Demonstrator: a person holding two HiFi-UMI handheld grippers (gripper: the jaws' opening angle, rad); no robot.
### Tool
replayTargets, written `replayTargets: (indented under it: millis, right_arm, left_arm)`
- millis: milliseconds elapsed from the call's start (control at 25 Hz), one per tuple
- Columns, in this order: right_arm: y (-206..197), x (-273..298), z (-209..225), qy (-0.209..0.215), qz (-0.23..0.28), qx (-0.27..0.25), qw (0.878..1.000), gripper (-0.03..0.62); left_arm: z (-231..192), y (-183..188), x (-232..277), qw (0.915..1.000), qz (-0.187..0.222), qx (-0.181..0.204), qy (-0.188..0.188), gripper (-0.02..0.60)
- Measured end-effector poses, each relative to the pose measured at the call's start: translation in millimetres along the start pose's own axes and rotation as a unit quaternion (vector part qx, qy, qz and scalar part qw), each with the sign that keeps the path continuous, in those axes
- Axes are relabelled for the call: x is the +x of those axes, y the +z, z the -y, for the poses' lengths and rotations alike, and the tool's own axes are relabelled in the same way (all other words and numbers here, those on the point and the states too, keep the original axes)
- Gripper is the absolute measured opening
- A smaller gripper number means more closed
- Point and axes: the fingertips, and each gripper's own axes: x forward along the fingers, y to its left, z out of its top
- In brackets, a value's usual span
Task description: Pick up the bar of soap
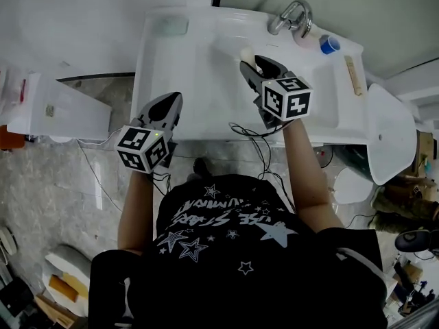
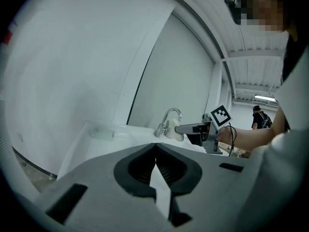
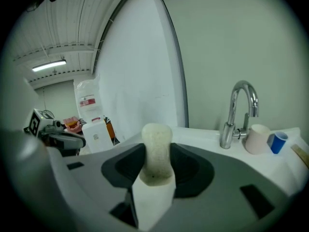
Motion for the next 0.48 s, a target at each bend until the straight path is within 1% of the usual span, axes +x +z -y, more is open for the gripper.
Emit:
replayTargets:
  millis: [160,360,480]
  right_arm:
    - [-13,-28,15,0.003,0.0,0.004,1.0,0.175]
    - [-28,-58,30,0.003,0.0,0.008,1.0,0.175]
    - [-36,-76,36,0.003,0.002,0.012,1.0,0.174]
  left_arm:
    - [20,1,9,0.9999,0.001,-0.003,0.013,0.01]
    - [51,-6,12,0.9998,-0.006,0.006,0.017,0.009]
    - [66,-10,13,0.9997,-0.008,0.005,0.021,0.009]
